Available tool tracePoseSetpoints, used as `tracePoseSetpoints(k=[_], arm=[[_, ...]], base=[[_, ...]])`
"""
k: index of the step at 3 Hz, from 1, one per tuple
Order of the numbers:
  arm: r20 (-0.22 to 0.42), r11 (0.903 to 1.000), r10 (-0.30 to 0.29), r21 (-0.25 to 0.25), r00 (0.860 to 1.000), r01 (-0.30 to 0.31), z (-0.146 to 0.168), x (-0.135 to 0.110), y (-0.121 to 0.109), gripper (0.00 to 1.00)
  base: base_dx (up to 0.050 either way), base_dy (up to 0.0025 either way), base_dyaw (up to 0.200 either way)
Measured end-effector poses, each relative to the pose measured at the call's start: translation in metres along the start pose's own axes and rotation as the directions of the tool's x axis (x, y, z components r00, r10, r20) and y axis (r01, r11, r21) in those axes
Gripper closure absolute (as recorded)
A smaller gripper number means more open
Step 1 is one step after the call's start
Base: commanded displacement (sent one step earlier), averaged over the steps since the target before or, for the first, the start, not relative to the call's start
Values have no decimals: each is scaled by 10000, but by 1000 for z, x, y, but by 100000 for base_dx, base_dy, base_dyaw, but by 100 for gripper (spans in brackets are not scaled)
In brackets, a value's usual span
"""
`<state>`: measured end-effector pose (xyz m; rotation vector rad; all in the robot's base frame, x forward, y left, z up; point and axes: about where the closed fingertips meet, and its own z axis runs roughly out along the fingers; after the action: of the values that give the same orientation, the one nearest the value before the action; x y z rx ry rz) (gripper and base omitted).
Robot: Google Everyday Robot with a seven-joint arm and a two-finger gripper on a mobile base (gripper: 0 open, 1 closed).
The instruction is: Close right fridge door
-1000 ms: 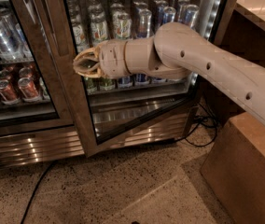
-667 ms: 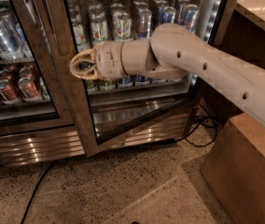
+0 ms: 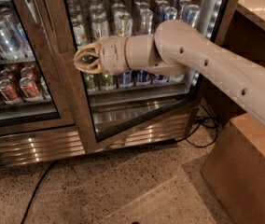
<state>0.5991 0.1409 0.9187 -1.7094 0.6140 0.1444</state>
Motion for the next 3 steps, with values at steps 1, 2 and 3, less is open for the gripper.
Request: tracePoseSetpoints(k=[1,2,3], arm=[[191,9976,676,-132,9975,-674,6,19,6,100],[191,9976,677,-132,9975,-674,6,19,7,100],[196,9972,751,-42,9970,-750,3,22,2,100]], base=[[0,0,0],[0,0,0],[0,0,0]])
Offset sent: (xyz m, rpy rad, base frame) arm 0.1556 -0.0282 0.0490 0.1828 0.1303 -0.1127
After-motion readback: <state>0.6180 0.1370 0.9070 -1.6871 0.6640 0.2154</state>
